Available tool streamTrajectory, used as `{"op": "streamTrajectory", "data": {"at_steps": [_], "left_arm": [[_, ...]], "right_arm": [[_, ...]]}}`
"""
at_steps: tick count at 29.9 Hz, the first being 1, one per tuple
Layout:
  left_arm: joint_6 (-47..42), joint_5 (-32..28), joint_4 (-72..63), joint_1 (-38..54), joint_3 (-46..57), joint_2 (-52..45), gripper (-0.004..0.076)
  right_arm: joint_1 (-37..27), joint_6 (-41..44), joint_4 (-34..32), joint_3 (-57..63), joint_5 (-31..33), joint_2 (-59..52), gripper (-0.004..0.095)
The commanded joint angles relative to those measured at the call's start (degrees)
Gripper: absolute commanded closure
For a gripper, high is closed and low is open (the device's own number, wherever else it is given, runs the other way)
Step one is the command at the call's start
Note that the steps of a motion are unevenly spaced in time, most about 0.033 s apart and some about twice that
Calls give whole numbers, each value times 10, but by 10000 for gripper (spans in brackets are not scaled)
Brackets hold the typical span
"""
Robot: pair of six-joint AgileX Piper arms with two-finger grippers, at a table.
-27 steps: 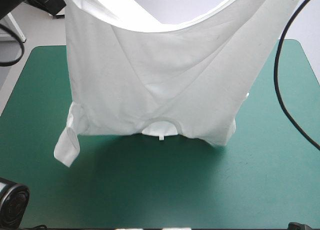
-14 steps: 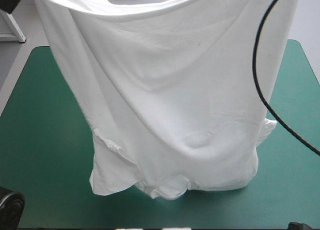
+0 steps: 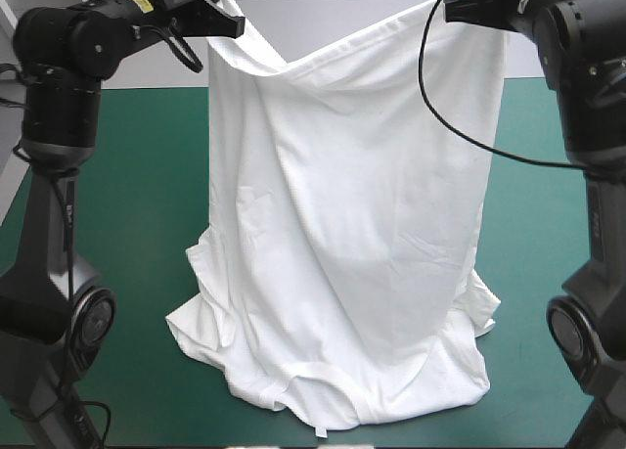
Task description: Fold the cloth
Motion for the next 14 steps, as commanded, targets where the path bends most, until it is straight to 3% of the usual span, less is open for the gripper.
{"op": "streamTrajectory", "data": {"at_steps": [1,7,14], "left_arm": [[-20,-60,32,12,-12,22,733],[-30,-71,37,34,-12,135,733],[-69,-107,34,40,-12,249,733]], "right_arm": [[-58,-22,96,-8,-34,36,927],[-99,-27,184,-8,-30,139,927],[-106,-31,220,-8,-17,249,927]]}}
